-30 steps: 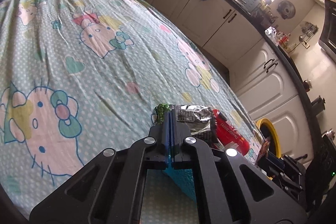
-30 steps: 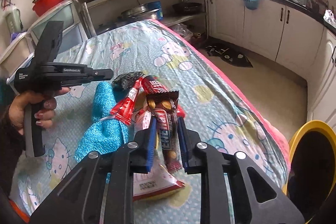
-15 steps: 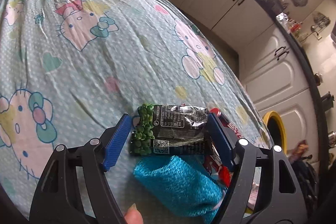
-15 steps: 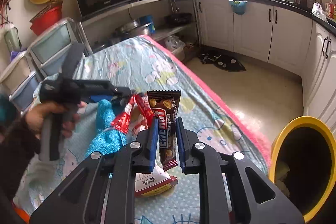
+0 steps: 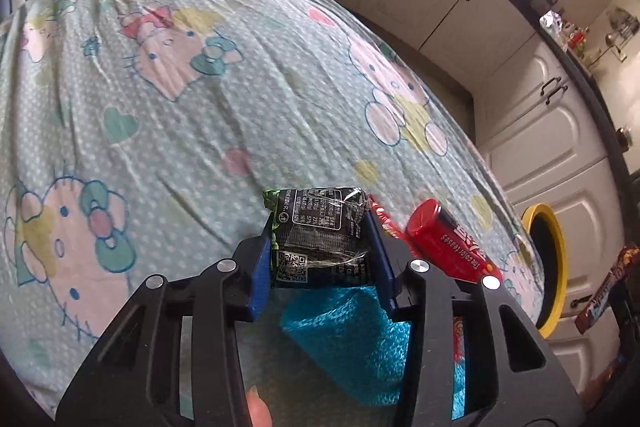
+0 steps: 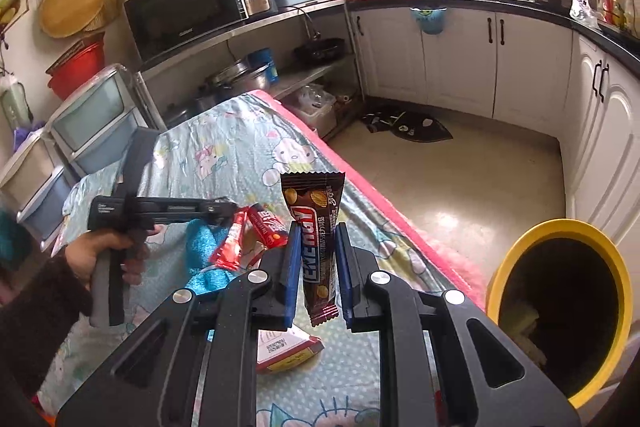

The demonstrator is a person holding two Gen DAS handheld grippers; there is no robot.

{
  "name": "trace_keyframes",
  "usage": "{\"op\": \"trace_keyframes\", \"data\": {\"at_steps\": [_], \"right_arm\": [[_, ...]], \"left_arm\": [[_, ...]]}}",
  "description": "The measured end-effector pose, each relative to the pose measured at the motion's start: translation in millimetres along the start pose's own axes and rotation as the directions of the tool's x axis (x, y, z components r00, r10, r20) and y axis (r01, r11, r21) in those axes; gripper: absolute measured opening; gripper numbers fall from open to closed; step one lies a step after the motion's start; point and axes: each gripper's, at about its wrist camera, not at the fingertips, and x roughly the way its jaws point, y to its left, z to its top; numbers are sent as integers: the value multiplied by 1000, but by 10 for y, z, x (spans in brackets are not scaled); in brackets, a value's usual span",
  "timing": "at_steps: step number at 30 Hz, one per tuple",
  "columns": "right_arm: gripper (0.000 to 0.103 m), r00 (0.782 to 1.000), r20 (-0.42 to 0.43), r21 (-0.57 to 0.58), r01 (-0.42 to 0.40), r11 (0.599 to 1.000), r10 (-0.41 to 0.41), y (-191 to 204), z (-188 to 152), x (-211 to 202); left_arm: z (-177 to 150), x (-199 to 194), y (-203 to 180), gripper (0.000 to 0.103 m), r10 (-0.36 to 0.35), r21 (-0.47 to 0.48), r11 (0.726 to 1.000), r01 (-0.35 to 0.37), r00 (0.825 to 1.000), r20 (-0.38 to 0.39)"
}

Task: Collect trash
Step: 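Carry the chocolate bar and snack bag over the bin with both tools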

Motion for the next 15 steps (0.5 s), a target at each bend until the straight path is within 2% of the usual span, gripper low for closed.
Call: {"op": "trace_keyframes", "data": {"at_steps": [6, 10, 15], "right_arm": [[16, 1000, 9, 24, 16, 1000, -16, -101, 5, -122], [16, 1000, 15, 20, 25, 999, -26, -160, 17, -232], [16, 999, 40, 22, 36, 999, -37, -286, 54, -426]], "left_arm": [[-31, -392, 64, 34, -28, -9, 1000, 29, 995, 93], [-74, -695, -139, 34, -54, 26, 998, 51, 986, 161], [-140, -909, -499, 34, -94, 67, 994, 82, 973, 209]]}}
